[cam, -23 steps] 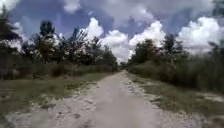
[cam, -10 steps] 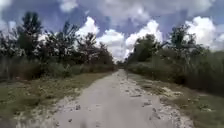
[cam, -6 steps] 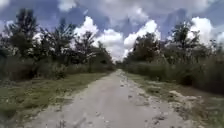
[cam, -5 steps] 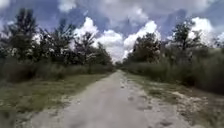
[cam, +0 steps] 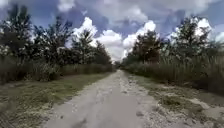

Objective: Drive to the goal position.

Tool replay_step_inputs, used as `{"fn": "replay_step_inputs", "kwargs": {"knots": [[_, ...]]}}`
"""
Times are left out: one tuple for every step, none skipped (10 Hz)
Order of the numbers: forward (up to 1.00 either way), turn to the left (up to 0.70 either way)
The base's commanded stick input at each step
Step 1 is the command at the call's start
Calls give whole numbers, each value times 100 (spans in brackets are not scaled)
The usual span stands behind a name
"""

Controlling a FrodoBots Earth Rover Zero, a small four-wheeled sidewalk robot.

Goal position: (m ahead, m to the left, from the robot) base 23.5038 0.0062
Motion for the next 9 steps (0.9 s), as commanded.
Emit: {"fn": "replay_step_inputs", "kwargs": {"knots": [[100,-27],[100,0],[100,0],[100,0],[100,0],[100,0],[100,0],[100,0],[100,0]]}}
